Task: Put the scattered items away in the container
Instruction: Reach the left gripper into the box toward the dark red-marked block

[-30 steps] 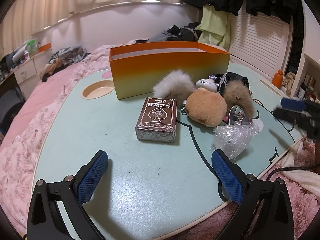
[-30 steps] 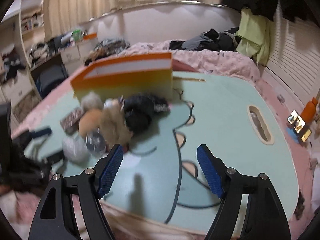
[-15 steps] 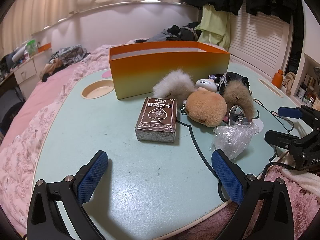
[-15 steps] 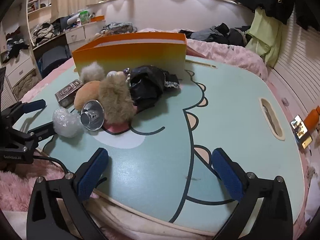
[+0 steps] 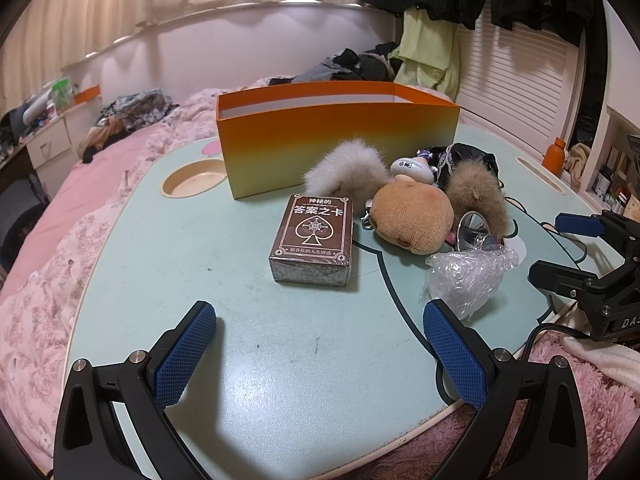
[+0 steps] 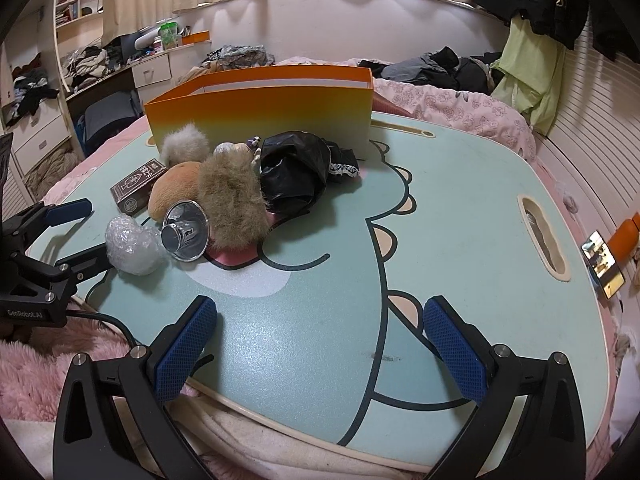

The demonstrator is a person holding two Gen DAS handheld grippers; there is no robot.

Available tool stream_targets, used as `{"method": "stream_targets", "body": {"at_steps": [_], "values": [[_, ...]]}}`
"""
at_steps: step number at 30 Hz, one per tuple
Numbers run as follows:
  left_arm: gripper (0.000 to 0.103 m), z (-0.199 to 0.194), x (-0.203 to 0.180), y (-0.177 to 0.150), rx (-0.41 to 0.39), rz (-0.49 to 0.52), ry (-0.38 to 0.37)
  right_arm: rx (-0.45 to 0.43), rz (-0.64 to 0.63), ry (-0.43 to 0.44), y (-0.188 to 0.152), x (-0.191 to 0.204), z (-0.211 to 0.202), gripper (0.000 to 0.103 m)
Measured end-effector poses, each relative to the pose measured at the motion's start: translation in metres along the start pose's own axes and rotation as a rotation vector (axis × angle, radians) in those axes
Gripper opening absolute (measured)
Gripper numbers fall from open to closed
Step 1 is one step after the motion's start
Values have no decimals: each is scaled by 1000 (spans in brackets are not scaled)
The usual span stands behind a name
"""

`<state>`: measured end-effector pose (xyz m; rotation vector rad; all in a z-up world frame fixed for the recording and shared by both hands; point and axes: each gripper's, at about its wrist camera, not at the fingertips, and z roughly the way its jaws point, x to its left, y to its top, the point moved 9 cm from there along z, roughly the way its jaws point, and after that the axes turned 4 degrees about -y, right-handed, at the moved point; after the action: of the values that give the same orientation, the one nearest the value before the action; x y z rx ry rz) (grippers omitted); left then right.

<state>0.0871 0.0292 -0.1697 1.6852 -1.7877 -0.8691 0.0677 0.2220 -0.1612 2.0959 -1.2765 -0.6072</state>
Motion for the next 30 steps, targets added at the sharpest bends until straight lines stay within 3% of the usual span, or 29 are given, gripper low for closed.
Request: {"method": "stream_targets", "body": {"at_steps": [6,9,11,13,16,19,21,23,27,30], "values": [[103,-2,3,14,16,43,-15,-1,1,2,-1,0,-1,103],[102,-20,10,52,-38,58,6,-1,1,1,-1,0,-2,103],[102,-33,14,88,-80,45,-22,-1,1,2,-2,0,-1,103],[102,-35,14,116,-69,41,-59,-1,1,2,-2,1,-2,103],[102,-16,14,155,22,51,-71,-1,1,2,-1,1,-2,103],[99,28,14,172,208,-17,-128,-2,1,2,-1,1,-2,103],[80,58,17,169,370,-117,-184,-2,1,2,-1,1,-2,103],[73,77,18,162,471,-202,-216,-3,0,3,-1,1,-2,103],[74,100,18,152,571,-184,-142,-7,-2,7,0,2,-3,103],[74,111,17,145,638,-203,-132,-10,-3,8,1,3,-3,103]]}}
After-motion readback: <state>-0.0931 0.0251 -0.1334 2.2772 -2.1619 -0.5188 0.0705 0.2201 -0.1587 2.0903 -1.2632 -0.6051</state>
